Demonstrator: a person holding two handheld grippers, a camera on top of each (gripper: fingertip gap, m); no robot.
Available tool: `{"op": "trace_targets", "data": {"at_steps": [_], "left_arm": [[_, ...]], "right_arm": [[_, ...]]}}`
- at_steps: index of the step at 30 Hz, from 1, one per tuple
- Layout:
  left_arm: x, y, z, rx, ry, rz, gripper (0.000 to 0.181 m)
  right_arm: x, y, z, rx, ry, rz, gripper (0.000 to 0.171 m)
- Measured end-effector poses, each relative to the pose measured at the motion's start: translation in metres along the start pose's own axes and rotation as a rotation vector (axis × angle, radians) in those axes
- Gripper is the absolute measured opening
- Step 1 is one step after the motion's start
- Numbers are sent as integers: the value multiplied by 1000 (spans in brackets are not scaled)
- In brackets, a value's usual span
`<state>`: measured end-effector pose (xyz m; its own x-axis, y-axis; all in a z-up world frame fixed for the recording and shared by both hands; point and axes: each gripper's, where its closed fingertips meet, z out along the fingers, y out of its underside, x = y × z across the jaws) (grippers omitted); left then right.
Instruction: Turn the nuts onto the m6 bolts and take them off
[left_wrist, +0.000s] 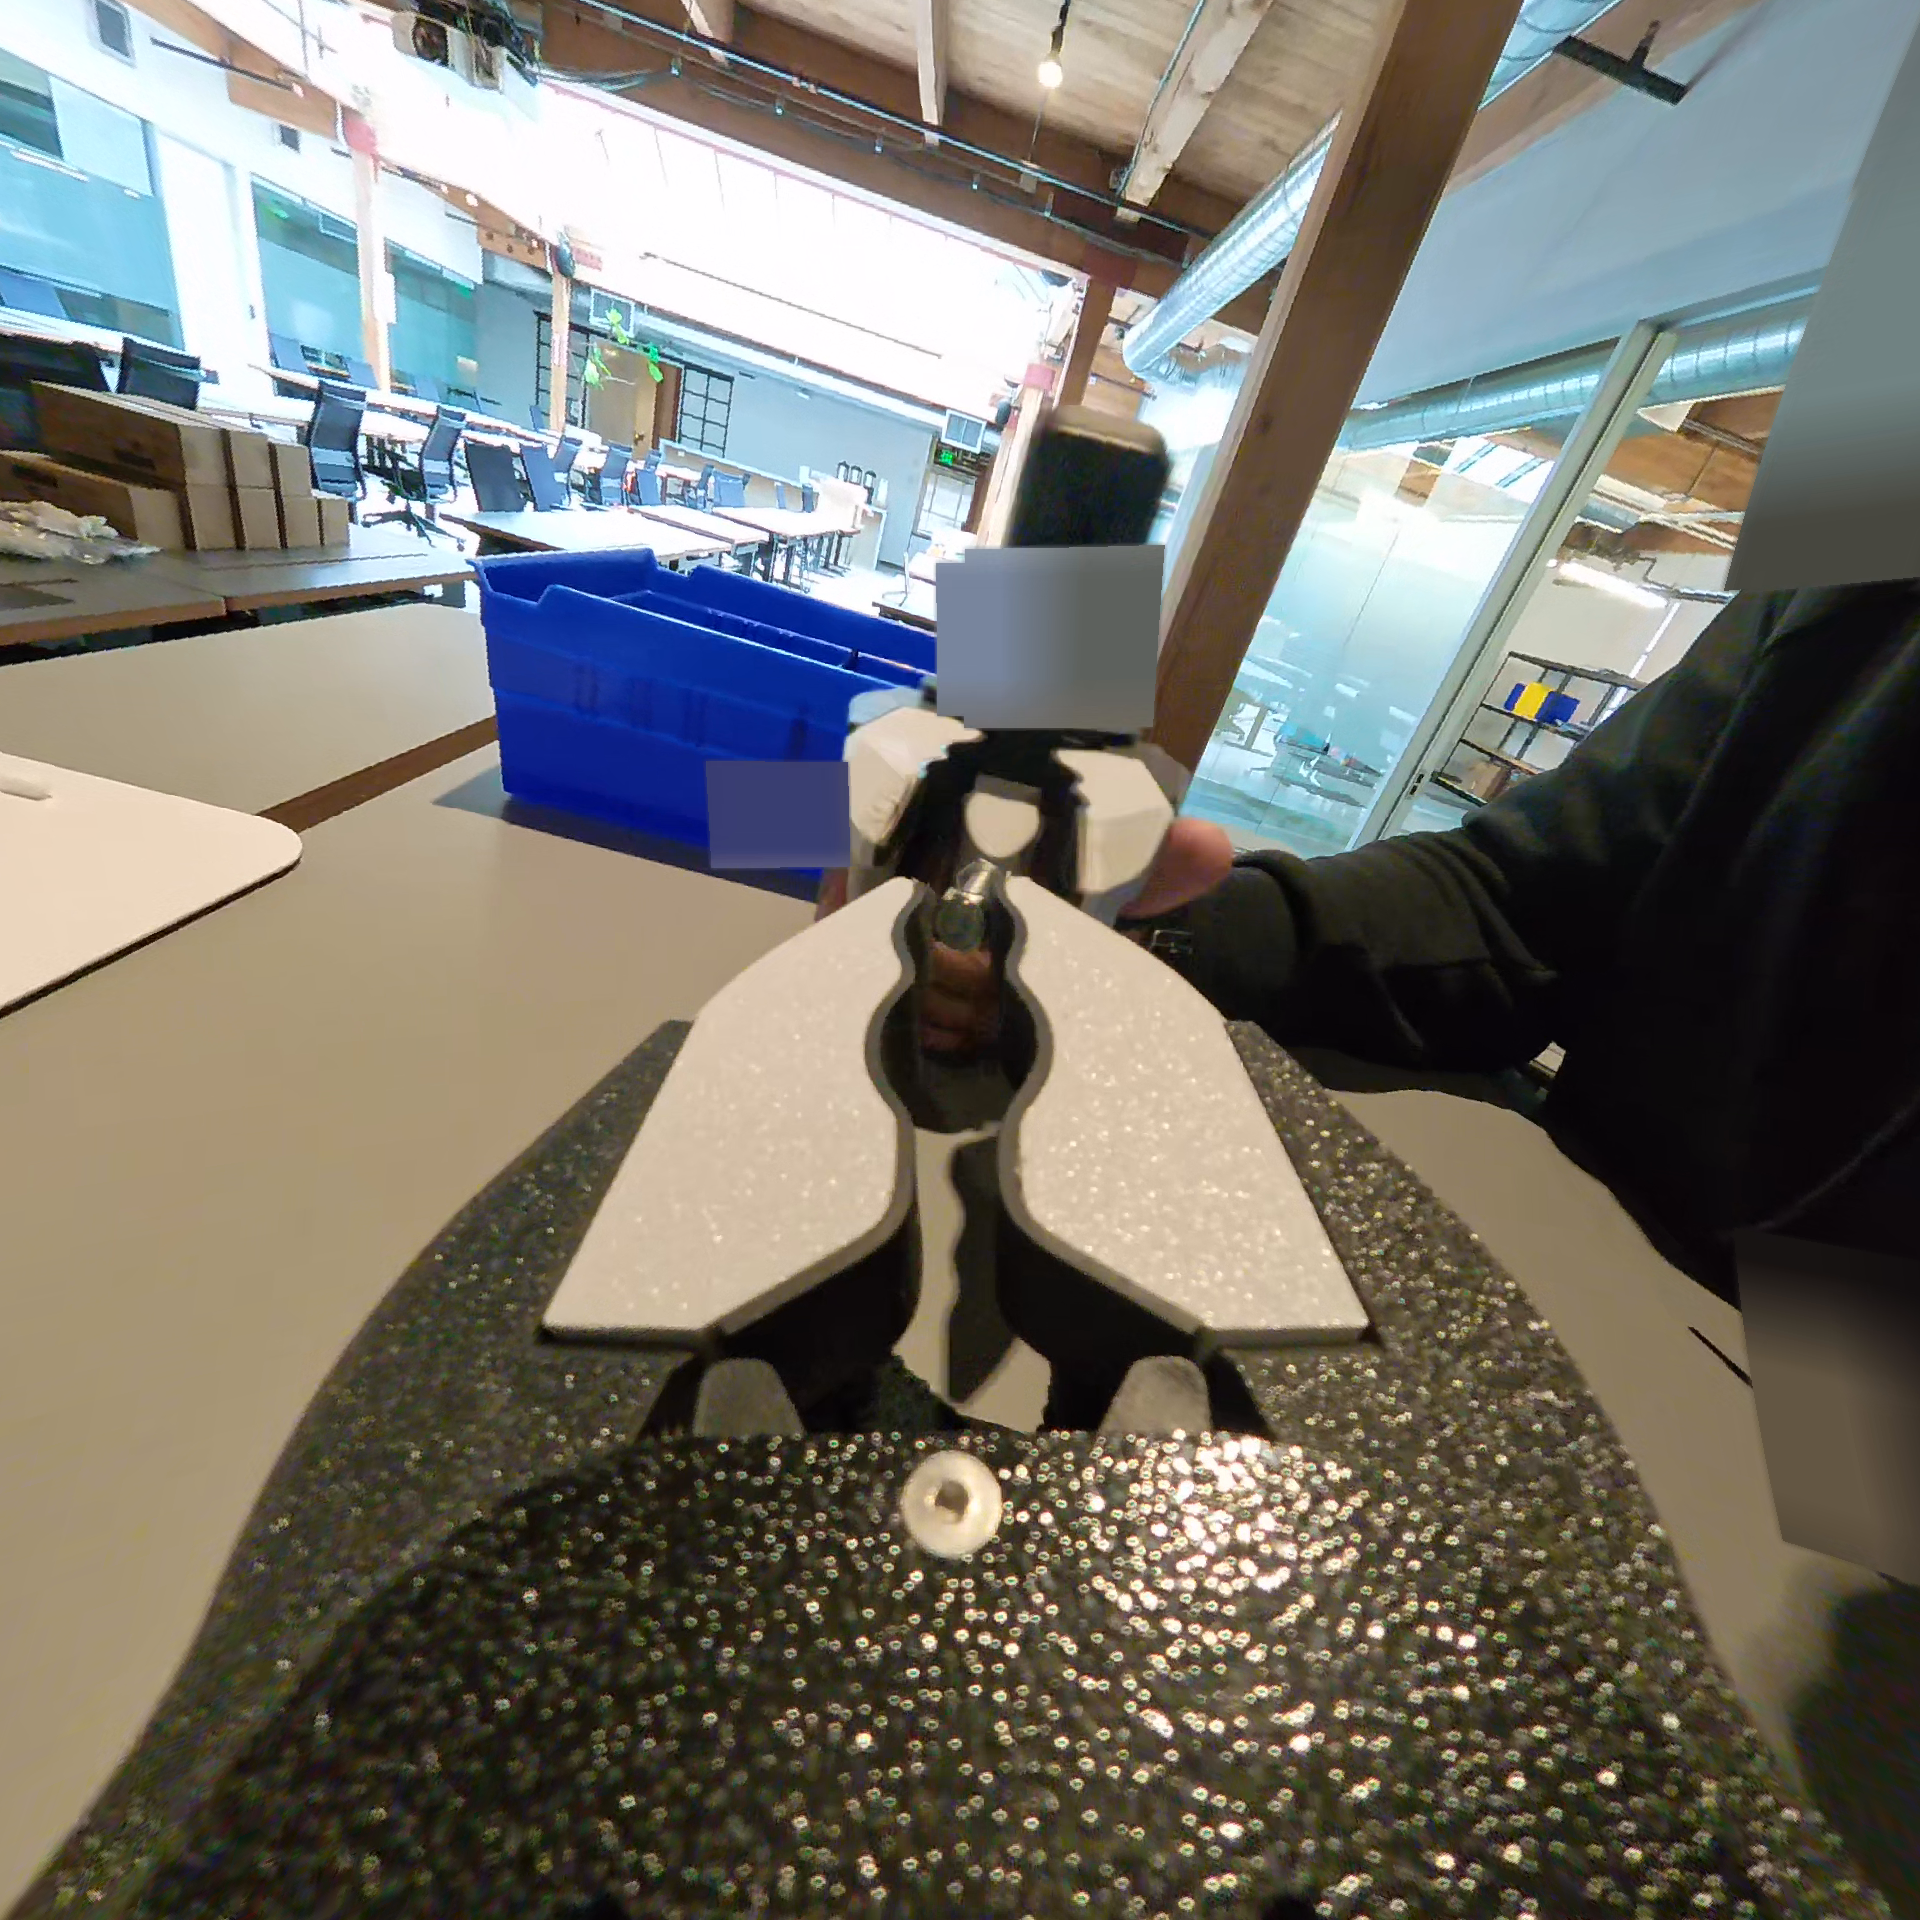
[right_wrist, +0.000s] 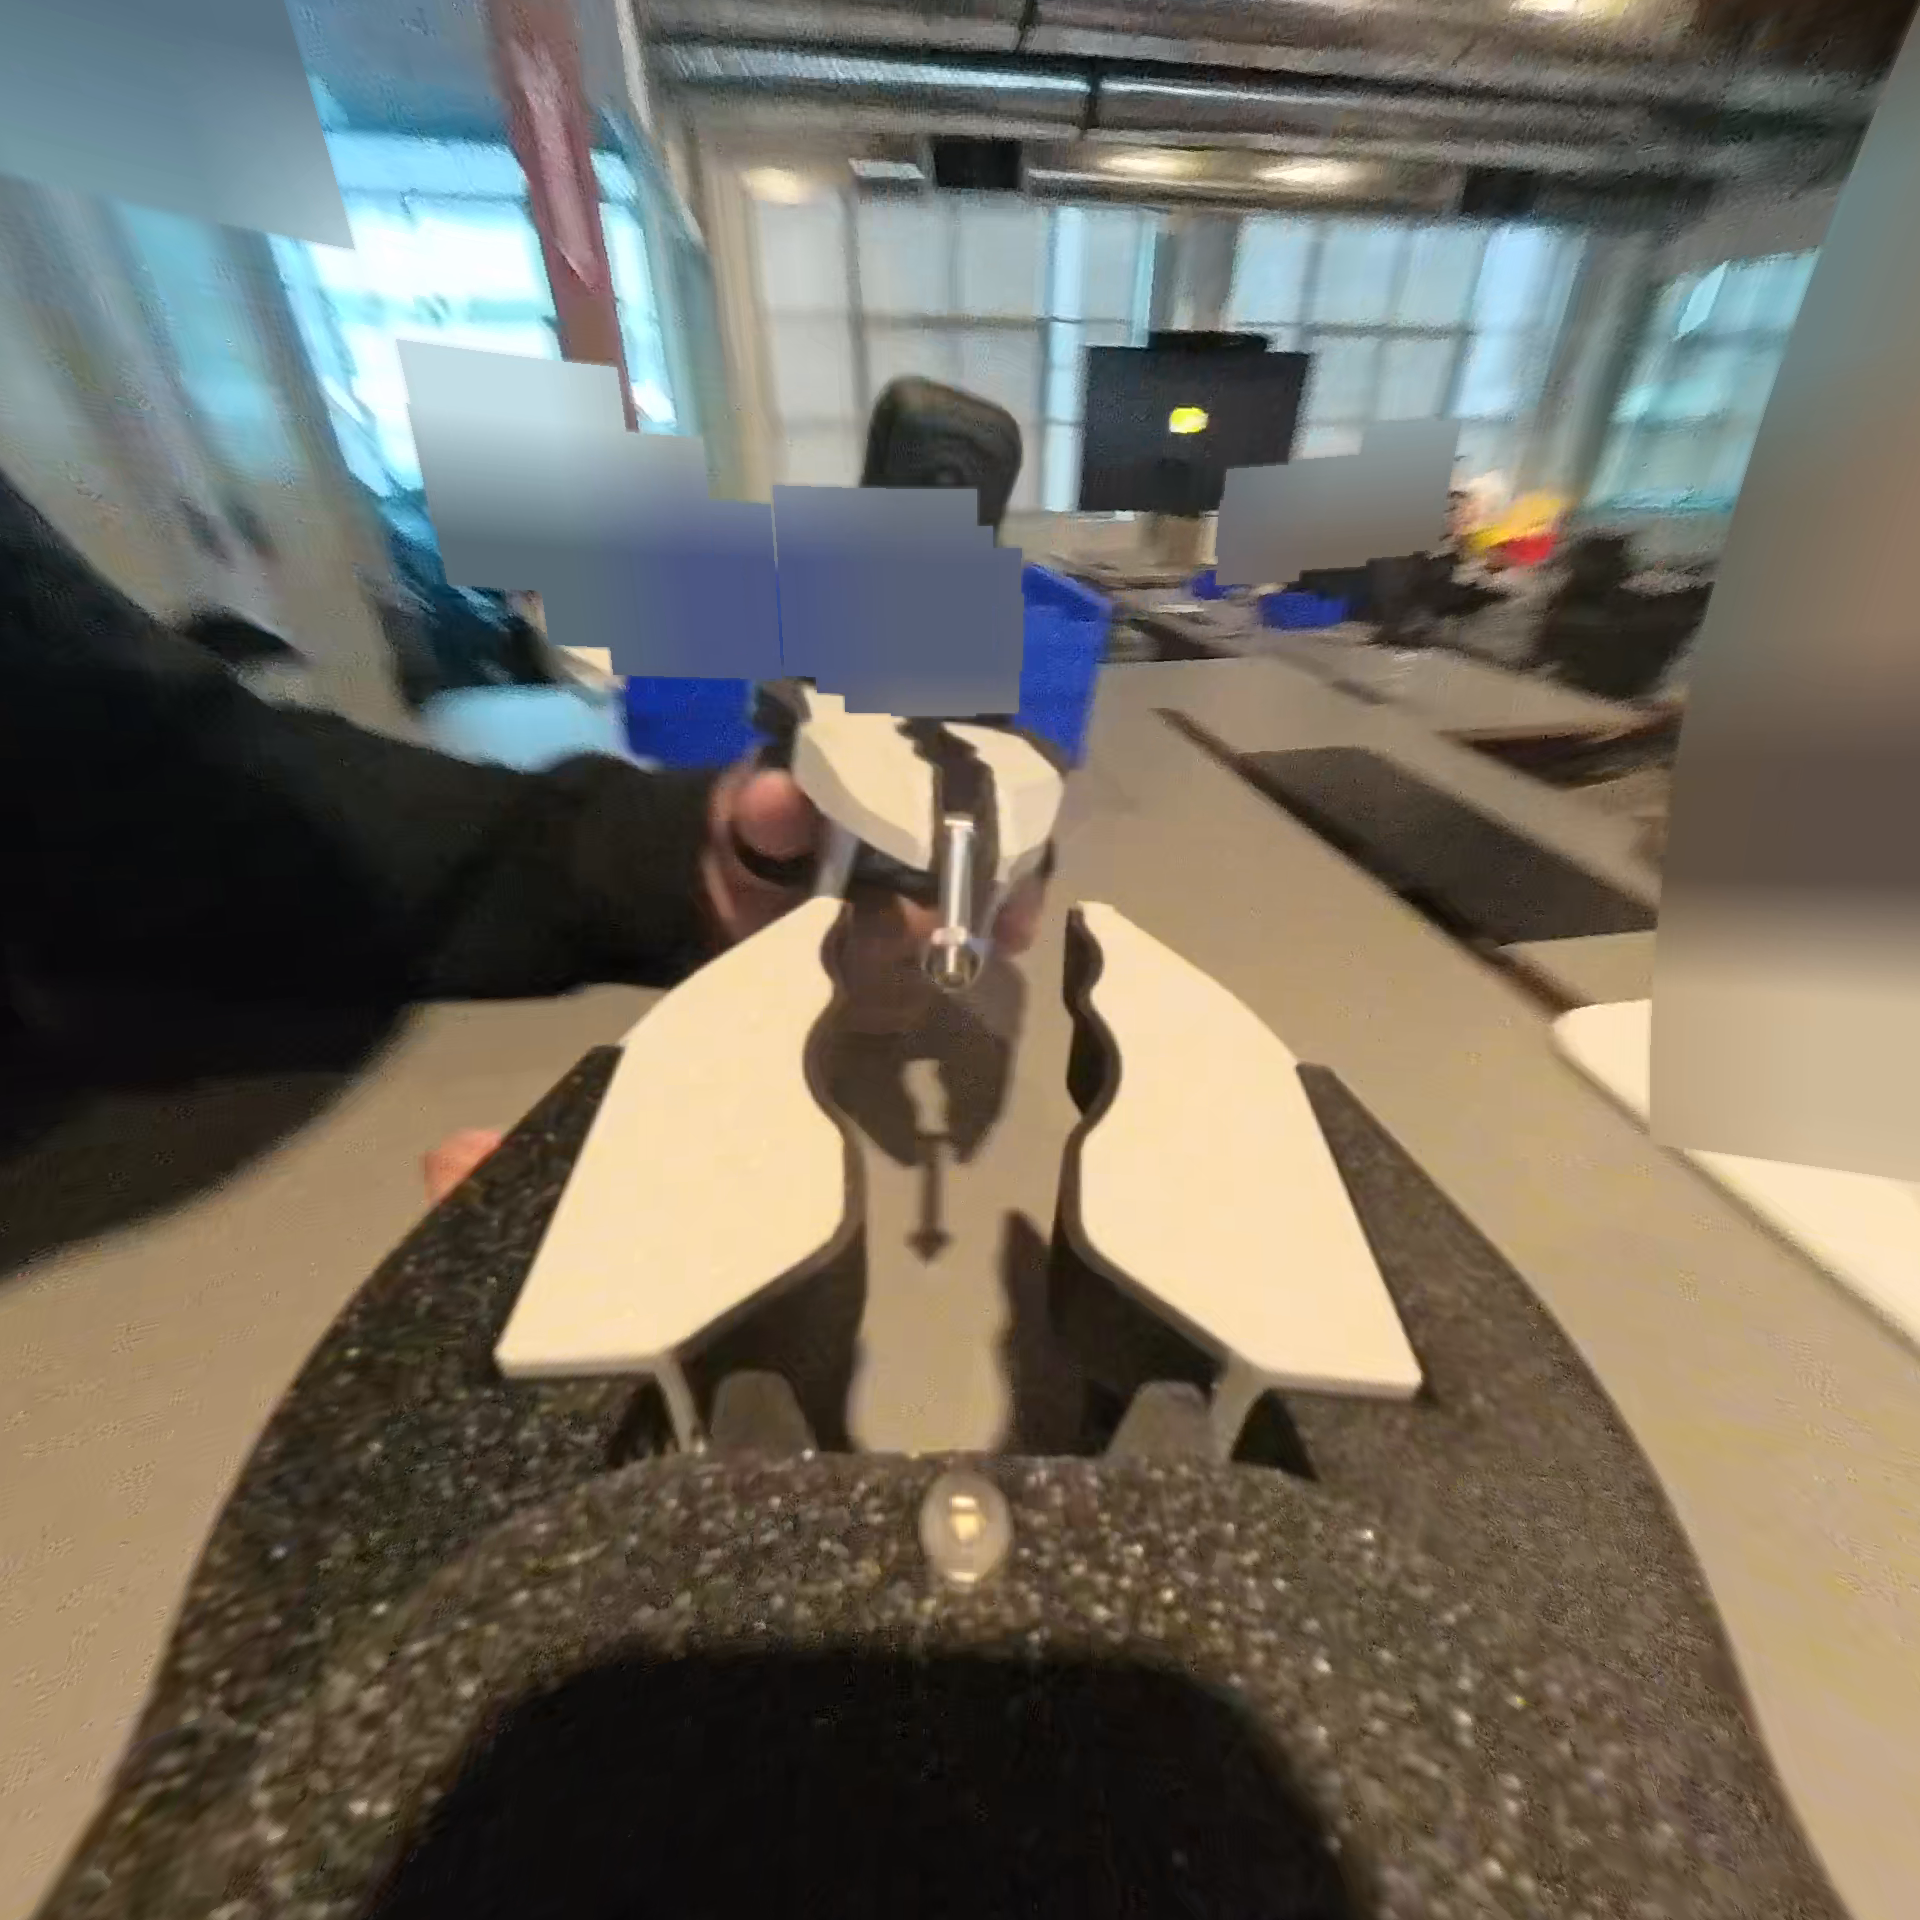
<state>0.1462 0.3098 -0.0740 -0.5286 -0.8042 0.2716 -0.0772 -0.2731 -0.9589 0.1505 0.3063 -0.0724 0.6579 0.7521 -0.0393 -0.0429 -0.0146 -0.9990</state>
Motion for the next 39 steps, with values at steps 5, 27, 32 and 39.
{"op": "trace_targets", "data": {"at_steps": [5, 27, 32, 39], "left_arm": [[1, 1, 0, -5, 3, 5, 10], [1, -1, -1, 11, 6, 2, 10], [1, 0, -1, 6, 8, 3, 10], [0, -3, -2, 23, 5, -3, 10]], "right_arm": [[-6, 4, 3, -22, -94, 143, 21], [-1, 6, 5, -25, -63, 153, 19], [0, 19, 8, -156, 110, -310, 10], [4, 10, 8, -158, 328, -753, 22]]}}
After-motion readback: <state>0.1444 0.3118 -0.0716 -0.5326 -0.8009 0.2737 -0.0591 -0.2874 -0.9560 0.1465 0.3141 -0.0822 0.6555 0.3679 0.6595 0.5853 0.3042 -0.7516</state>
